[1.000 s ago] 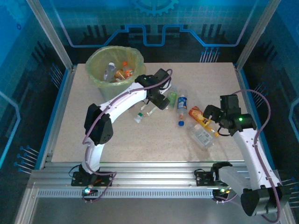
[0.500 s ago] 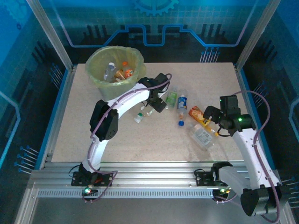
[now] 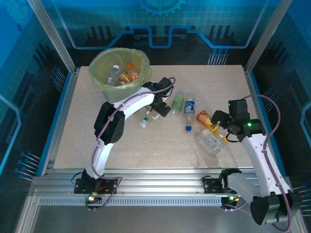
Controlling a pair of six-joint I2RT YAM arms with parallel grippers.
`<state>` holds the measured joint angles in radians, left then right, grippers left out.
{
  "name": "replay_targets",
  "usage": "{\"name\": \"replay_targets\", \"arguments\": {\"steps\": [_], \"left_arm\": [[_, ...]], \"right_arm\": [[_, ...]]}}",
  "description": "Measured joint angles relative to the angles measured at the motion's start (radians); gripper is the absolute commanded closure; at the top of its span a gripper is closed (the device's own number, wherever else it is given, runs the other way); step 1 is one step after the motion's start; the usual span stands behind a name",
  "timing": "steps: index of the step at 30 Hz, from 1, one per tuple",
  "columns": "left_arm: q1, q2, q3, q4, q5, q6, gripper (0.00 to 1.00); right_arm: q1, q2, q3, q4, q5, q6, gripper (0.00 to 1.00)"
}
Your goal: Put the plastic bottles in the bin
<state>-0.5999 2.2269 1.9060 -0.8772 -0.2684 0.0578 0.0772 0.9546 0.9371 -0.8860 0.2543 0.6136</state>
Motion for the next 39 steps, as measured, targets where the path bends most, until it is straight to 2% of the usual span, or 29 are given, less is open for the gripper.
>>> {"name": "replay_targets", "arguments": {"steps": [8, 15, 22, 32, 39], "left_arm": [[0.011, 0.056, -0.013, 0.026, 0.015, -0.018, 0.16], [0.016, 0.064, -0.026, 0.04, 0.048, -0.04, 0.35], [0.016, 0.064, -0.029, 0.052, 0.072, -0.06, 0.49], [0.015, 0.012, -0.076, 0.059, 0.148, -0.062, 0.51], [0.01, -0.172, -0.088, 0.069, 0.304, -0.086, 0.51]], "right_arm": [[0.0, 0.0, -0.018, 0.005, 0.0, 0.0, 0.0], [0.0, 0.0, -0.023, 0.014, -0.001, 0.004, 0.0], [0.0, 0.0, -0.023, 0.019, -0.001, 0.008, 0.0], [0.0, 0.0, -0.024, 0.019, -0.001, 0.012, 0.0], [0.0, 0.0, -0.026, 0.027, -0.001, 0.015, 0.0]]}}
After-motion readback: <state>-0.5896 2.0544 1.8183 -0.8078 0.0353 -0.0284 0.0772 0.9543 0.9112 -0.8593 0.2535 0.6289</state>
